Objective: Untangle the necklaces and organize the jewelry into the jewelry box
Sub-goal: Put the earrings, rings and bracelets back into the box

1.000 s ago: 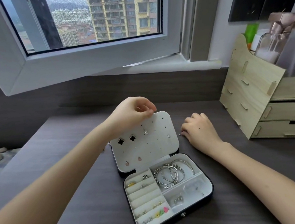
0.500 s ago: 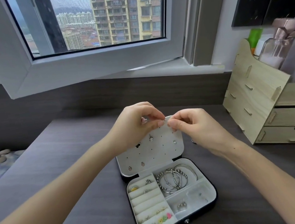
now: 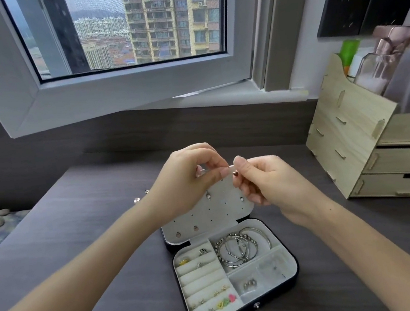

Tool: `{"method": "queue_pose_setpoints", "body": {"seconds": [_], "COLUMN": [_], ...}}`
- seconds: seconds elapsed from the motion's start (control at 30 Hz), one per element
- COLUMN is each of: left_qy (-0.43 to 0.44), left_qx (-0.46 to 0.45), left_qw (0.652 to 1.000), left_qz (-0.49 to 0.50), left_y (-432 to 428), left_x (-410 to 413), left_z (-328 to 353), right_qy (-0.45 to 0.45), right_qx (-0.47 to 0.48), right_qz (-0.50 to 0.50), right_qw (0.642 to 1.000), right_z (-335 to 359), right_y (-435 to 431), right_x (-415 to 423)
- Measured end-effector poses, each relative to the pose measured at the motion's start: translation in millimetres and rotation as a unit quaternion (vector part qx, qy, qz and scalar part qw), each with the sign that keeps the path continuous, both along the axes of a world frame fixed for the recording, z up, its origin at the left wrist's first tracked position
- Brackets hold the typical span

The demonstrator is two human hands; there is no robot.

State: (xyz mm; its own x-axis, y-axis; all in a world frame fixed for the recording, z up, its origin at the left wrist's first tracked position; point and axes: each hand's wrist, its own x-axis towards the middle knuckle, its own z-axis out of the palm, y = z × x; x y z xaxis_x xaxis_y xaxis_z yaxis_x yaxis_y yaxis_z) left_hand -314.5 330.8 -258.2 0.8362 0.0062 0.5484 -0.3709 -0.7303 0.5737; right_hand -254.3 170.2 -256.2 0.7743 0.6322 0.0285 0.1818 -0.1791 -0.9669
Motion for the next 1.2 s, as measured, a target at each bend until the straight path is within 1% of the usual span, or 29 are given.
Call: {"method": "queue_pose_setpoints", "body": {"seconds": [0.2, 0.33, 0.4, 0.47, 0.53, 0.7, 0.8, 0.87, 0.93, 1.03, 1.13, 1.2], "left_qy": [-0.011, -0.015, -0.013, -0.003, 0.001, -0.005, 0.001, 0.006, 0.007, 0.006, 0.011, 0.011], "left_qx": [0.007, 0.015, 0.021, 0.023, 0.023, 0.023, 0.021, 0.018, 0.016, 0.016, 0.012, 0.01], "left_qw": [1.0, 1.0, 1.0, 1.0, 1.0, 1.0, 1.0, 1.0, 1.0, 1.0, 1.0, 1.0], "left_qz": [-0.009, -0.012, -0.014, -0.013, -0.017, -0.016, -0.01, -0.005, -0.005, -0.004, -0.003, -0.002], "left_y": [-2.0, -4.0, -4.5, -4.3, -4.4, -5.8, -5.1, -4.6, -4.8, -4.5, -3.7, -3.6], "left_x": [-2.7, -2.5, -2.7, -3.4, -3.9, -3.9, -4.4, -4.3, -3.9, -4.0, -4.3, -4.5], "left_z": [-0.3, -0.8, -0.9, -0.6, -0.6, -0.8, -0.9, -1.0, -1.0, -0.9, -1.0, -1.1], "right_qy": [0.015, 0.039, 0.027, 0.02, 0.033, 0.032, 0.02, 0.038, 0.051, 0.022, 0.004, 0.033], "right_qx": [0.069, 0.052, 0.049, 0.066, 0.079, 0.037, 0.062, 0.074, 0.064, 0.037, 0.061, 0.069], "right_qz": [-0.015, -0.013, -0.016, -0.015, -0.011, -0.017, -0.019, -0.017, -0.015, -0.027, -0.022, -0.012], "right_qw": [0.997, 0.998, 0.998, 0.998, 0.996, 0.999, 0.998, 0.996, 0.997, 0.999, 0.998, 0.997], "right_z": [-5.4, -5.4, -4.3, -4.2, -4.9, -2.9, -2.5, -2.8, -3.5, -3.0, -3.5, -3.5], "right_y": [-2.4, -1.9, -1.5, -1.5, -1.6, 0.7, 0.3, -0.4, 0.1, 1.4, 0.8, 1.0], "right_x": [-6.3, -8.4, -10.0, -10.8, -11.0, -13.4, -15.5, -16.0, -15.2, -15.5, -14.8, -13.3]}}
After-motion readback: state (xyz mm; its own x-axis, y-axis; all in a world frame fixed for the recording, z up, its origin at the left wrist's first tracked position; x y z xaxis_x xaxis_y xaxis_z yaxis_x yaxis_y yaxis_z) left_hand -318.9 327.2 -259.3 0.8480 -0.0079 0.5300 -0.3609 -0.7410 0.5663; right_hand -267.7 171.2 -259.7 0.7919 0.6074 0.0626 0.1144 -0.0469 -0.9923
